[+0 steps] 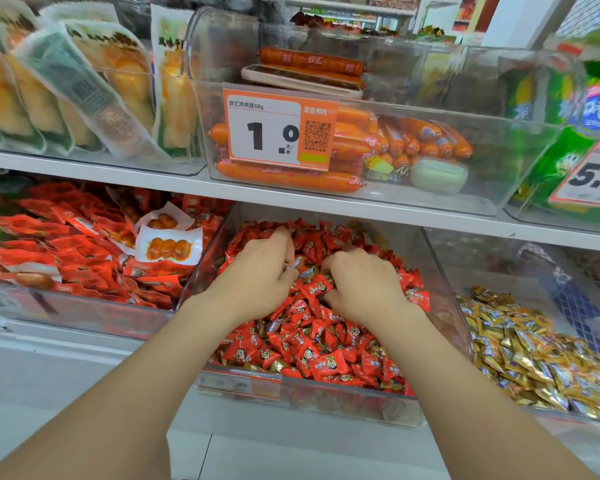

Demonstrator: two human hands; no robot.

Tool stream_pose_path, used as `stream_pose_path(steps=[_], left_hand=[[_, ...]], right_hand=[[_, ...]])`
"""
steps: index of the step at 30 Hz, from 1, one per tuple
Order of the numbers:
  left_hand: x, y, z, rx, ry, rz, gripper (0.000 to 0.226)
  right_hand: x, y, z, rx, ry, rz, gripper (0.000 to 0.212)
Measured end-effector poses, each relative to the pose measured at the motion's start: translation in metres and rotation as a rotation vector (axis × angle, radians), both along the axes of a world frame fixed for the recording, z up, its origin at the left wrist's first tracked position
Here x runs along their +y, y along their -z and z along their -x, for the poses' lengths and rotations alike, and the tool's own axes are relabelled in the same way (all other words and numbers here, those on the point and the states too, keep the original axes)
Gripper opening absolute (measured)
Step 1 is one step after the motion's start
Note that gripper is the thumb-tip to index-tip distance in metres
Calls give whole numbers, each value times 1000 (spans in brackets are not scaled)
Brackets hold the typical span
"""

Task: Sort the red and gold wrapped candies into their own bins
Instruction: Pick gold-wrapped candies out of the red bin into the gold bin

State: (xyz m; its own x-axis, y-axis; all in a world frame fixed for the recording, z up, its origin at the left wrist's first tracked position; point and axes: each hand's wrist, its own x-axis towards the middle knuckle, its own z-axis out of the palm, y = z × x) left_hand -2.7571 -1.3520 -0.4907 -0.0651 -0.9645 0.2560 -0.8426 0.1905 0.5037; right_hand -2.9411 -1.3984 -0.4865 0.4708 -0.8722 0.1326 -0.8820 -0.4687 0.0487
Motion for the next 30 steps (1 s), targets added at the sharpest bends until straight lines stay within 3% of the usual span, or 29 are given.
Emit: stream_pose_path(steps=[2, 5, 11, 17, 20, 24, 27, 30], left_hand=[[8, -2, -2, 12, 20, 16, 8], [21, -8, -2, 51, 0, -45, 16], [31, -12, 5, 31, -120, -50, 53], [27, -1, 7, 15, 0, -78, 13], [19, -6, 19, -75, 18, -18, 16], [5, -14, 35, -293, -2, -73, 17], [-7, -10, 39, -378, 33, -158, 48], [-14, -8, 44, -412, 69, -195, 60]], right_hand=[[1, 0, 0, -4, -19, 9, 24], [0, 0, 4, -37, -38, 1, 14], [10, -14, 29, -449, -164, -229, 28], [30, -35, 51, -1024, 118, -600, 29], [29, -36, 61, -1037, 260, -659, 21], [29, -32, 68, -1050, 255, -691, 25], [29, -33, 70, -1031, 258, -637, 31], [24, -32, 73, -924, 195, -556, 34]])
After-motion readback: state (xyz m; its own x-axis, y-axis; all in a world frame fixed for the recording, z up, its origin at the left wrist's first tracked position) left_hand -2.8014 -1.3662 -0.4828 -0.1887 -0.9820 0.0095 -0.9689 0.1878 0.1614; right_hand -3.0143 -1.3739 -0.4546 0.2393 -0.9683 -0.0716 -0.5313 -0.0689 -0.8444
